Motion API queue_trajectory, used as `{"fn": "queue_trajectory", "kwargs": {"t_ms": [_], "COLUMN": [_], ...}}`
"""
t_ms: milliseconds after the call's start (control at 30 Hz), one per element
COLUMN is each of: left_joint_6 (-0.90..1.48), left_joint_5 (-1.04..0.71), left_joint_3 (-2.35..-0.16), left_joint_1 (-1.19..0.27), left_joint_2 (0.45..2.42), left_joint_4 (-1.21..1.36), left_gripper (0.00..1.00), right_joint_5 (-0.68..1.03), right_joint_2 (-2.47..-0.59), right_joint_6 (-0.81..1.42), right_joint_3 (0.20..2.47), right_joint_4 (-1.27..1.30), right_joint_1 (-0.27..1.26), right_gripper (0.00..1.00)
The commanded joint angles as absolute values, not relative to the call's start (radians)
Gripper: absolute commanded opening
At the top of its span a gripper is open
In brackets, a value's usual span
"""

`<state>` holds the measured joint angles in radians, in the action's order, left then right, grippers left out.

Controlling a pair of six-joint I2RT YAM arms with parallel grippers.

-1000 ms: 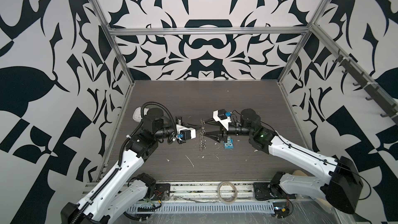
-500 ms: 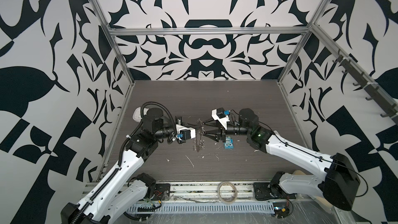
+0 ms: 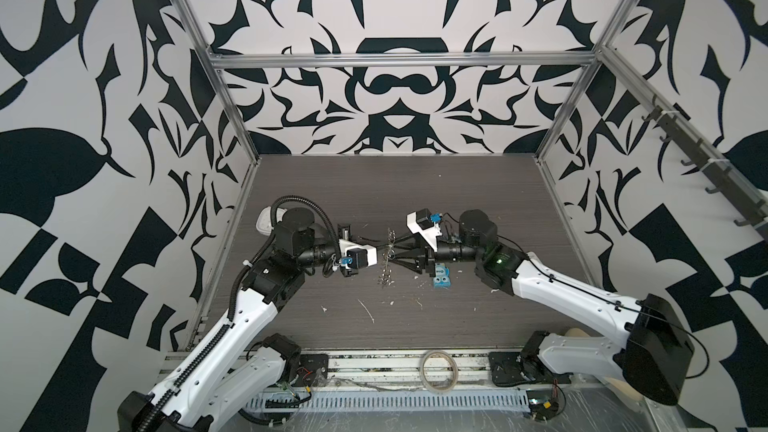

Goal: Remove the keys from the keyring

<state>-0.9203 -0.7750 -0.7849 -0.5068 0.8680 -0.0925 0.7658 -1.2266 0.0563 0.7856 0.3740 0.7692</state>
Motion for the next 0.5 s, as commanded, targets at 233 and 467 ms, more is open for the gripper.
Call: {"fn": "queue_trajectory", "kwargs": {"t_ms": [233, 467], "left_joint_6": [-0.913, -0.909], "left_joint_5": [-0.798, -0.797], "left_joint_3": [-0.773, -0.770], "left_joint_1": [-0.502, -0.501], "left_joint_2": [0.854, 0.854], "left_joint_4": [-0.064, -0.057], "left_gripper": [0.00, 0.00], "right_joint_5": [0.770, 0.787], "right_joint_2": [-1.162, -1.165], "right_joint_6": [0.018, -0.004], "right_joint_3": [0.779, 0.788], "right_joint_4": [0.388, 0.369], "right_joint_1": [0.787, 0.788], "right_gripper": [0.18, 0.23]}}
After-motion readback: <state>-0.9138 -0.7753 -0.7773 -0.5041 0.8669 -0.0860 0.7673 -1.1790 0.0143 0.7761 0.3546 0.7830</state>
